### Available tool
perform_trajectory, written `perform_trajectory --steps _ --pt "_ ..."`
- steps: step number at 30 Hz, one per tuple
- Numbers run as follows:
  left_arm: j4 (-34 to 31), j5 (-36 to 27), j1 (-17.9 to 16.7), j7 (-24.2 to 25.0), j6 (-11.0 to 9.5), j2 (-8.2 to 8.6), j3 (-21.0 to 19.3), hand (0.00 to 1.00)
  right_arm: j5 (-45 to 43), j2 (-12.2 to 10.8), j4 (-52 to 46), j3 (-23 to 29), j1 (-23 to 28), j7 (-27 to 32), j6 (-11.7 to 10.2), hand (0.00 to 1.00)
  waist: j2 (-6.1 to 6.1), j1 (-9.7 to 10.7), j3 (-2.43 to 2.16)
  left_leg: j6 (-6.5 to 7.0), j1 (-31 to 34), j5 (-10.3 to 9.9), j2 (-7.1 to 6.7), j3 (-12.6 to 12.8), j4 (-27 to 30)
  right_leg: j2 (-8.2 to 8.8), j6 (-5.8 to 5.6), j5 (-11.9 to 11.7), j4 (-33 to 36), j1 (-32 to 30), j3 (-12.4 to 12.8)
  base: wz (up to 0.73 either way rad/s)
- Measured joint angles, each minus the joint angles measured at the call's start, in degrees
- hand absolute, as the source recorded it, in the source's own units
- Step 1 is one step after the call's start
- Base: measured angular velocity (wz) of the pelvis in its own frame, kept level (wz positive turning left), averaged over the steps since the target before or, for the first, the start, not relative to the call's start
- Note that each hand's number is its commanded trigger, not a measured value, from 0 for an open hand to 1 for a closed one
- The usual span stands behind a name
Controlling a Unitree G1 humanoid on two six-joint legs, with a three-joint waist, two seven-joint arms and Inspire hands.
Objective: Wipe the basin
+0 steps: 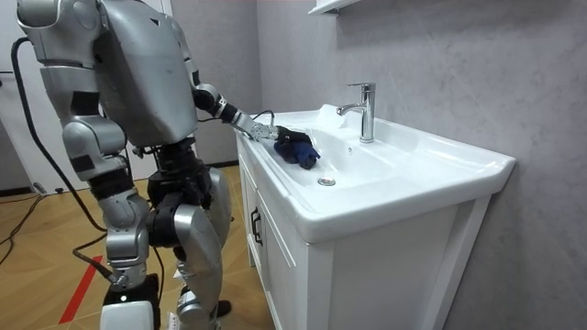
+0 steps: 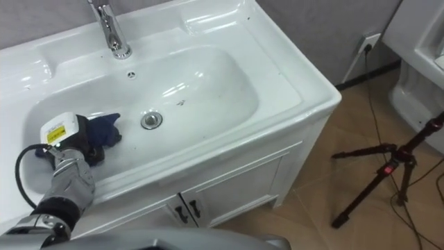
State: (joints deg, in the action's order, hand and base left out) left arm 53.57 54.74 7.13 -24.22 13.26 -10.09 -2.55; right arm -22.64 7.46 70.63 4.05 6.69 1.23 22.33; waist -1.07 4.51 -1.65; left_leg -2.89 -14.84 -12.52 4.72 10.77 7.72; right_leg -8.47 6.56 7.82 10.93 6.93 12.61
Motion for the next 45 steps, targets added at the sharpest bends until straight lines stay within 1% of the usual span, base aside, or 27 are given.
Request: perform_trajectory --steps 8,15,19,23,28,31,32,34,35,36,37,38,39,40,41,42,43,45 --pt "1.78 1.24 0.0 -1.43 0.0 -0.22 -0.01 1.0 0.0 0.07 1.02 0.0 -0.03 0.03 -1.83 0.0 -0.62 -0.1 0.06 -0.02 -1.01 0.0 0.35 -0.04 -0.24 -0.46 0.41 0.18 0.01 0.67 0.41 -0.02" --pt "2.57 1.13 -0.17 -1.69 0.0 -0.46 0.03 1.0 0.51 0.1 1.34 -0.68 -0.18 -0.25 -1.79 0.0 -0.64 -0.06 0.08 -0.03 -1.89 -0.01 0.5 -0.06 -0.25 -0.67 0.9 0.77 0.61 1.41 0.36 0.0" --pt "2.37 0.95 -0.12 -1.54 0.01 -0.39 0.17 1.0 3.26 0.12 2.51 -2.09 -1.19 -0.66 -1.85 0.0 -0.58 0.13 0.08 -0.04 -1.82 -0.01 0.5 -0.16 -0.22 -0.62 1.01 1.0 0.82 1.23 0.34 0.05" --pt "1.71 0.89 -0.02 -1.56 0.21 0.04 0.21 1.0 7.3 0.17 2.4 -2.22 -1.49 -0.48 -2.49 0.0 -0.68 -0.04 0.13 -0.04 -0.8 -0.01 0.42 -0.06 -0.17 -0.51 0.89 1.12 0.89 0.48 0.35 0.0" --pt "1.5 -3.25 1.07 -1.97 0.25 0.55 0.57 1.0 11.98 0.26 2.35 -2.86 -3.03 1.03 -3.98 0.0 -0.84 -0.01 0.24 -0.03 0.4 -0.01 0.24 -0.04 0.0 -0.35 0.73 1.19 1.39 -1.11 0.36 0.01" --pt "1.51 -7.23 2.4 -2.31 0.36 1.86 0.68 1.0 14.4 0.18 2.75 -2.95 -4.38 2.21 -4.32 0.0 -0.94 0.1 0.3 -0.06 1.97 0.04 0.03 -0.03 0.08 -0.36 0.4 1.19 1.97 -2.91 0.97 -0.04" --pt "1.68 -9.34 3.67 -2.54 0.36 2.55 0.73 1.0 16.05 0.18 3.48 -2.97 -5.42 2.71 -4.76 0.0 -0.94 0.38 0.38 -0.07 2.77 0.07 -0.03 0.12 0.11 -0.36 0.18 1.04 1.99 -3.75 1.27 -0.03" --pt "1.99 -11.82 5.21 -2.58 0.34 3.22 0.7 1.0 18.98 0.18 4.28 -3.21 -6.91 3.06 -5.02 0.0 -0.9 0.3 0.43 -0.02 4.42 0.1 -0.13 0.2 0.12 -0.29 -0.18 0.72 1.96 -5.4 1.46 -0.02" --pt "2.18 -13.96 7.3 -2.62 0.34 4.17 0.84 1.0 21.25 0.18 4.72 -4.34 -8.16 3.18 -5.31 0.0 -0.86 0.38 0.72 0.16 5.55 0.22 -0.23 0.4 0.11 -0.17 -0.45 0.35 1.79 -6.48 1.58 -0.07" --pt "2.81 -16.25 9.39 -2.64 0.32 4.82 0.97 1.0 23.65 0.15 5.07 -6.01 -9.42 3.36 -5.41 0.0 -0.61 0.42 1.17 0.49 6.53 0.48 -0.41 0.94 0.1 0.1 -0.71 -0.02 1.74 -7.61 1.45 -0.08" --pt "3.04 -17.53 10.37 -2.63 0.32 5.17 0.97 1.0 24.82 0.12 5.35 -6.96 -10.08 3.51 -5.41 0.0 -0.52 0.34 1.33 0.53 7.08 0.55 -0.46 1.35 0.09 0.2 -0.85 -0.21 1.69 -8.16 1.45 -0.09" --pt "3.2 -19.95 12.11 -2.63 0.18 5.72 1.05 1.0 26.02 0.06 5.7 -7.58 -11.14 3.64 -5.56 0.0 -0.41 0.3 1.4 0.59 8.29 0.58 -0.58 1.86 0.1 0.26 -1.12 -0.54 1.6 -9.39 1.71 -0.14" --pt "3.48 -22.24 13.7 -2.61 0.01 6.12 1.09 1.0 26.79 -0.05 5.89 -8.17 -12.25 3.73 -5.78 0.0 -0.34 0.1 1.57 0.85 9.2 0.74 -0.68 2.31 0.09 0.27 -1.39 -1.13 1.21 -10.33 2.26 -0.21" --pt "3.89 -23.22 14.58 -2.61 -0.14 6.28 1.09 1.0 26.9 -0.14 6.1 -8.67 -12.9 3.86 -5.86 0.0 -0.34 -0.1 1.61 0.97 9.61 0.81 -0.67 2.91 0.09 0.33 -1.48 -1.55 0.92 -10.79 2.36 -0.32" --pt "4.76 -24.44 16.18 -2.61 -0.34 6.3 1.11 1.0 27.19 -0.37 7.13 -9.6 -14.6 4.16 -6.3 0.0 -0.36 0.0 1.69 1.11 10.53 0.9 -0.7 3.59 0.13 0.34 -1.69 -2.12 0.54 -11.71 2.69 -0.26" --pt "6.3 -25.99 18.35 -2.6 -0.64 6.39 1.11 1.0 27.38 -0.67 7.53 -9.65 -15.96 4.35 -6.62 0.0 -0.23 0.45 2.0 1.31 11.29 1.02 -0.78 4.08 0.17 0.44 -1.9 -2.36 0.43 -12.47 2.77 -0.18" --pt "6.91 -26.79 19.44 -2.55 -0.64 6.54 1.14 1.0 27.43 -0.91 7.68 -9.67 -16.46 4.59 -6.82 0.0 -0.14 0.59 2.1 1.44 11.71 1.12 -0.89 4.12 0.18 0.49 -2.0 -2.45 0.43 -12.94 2.76 0.0" --pt "9.38 -31.96 23.98 -2.07 -0.68 6.8 2.53 1.0 30.04 -1.68 9.47 -9.92 -19.93 5.7 -7.39 0.0 -0.21 1.64 2.6 2.01 14.32 1.49 -1.28 4.13 0.67 1.02 -2.53 -3.23 0.06 -15.14 2.99 0.0"
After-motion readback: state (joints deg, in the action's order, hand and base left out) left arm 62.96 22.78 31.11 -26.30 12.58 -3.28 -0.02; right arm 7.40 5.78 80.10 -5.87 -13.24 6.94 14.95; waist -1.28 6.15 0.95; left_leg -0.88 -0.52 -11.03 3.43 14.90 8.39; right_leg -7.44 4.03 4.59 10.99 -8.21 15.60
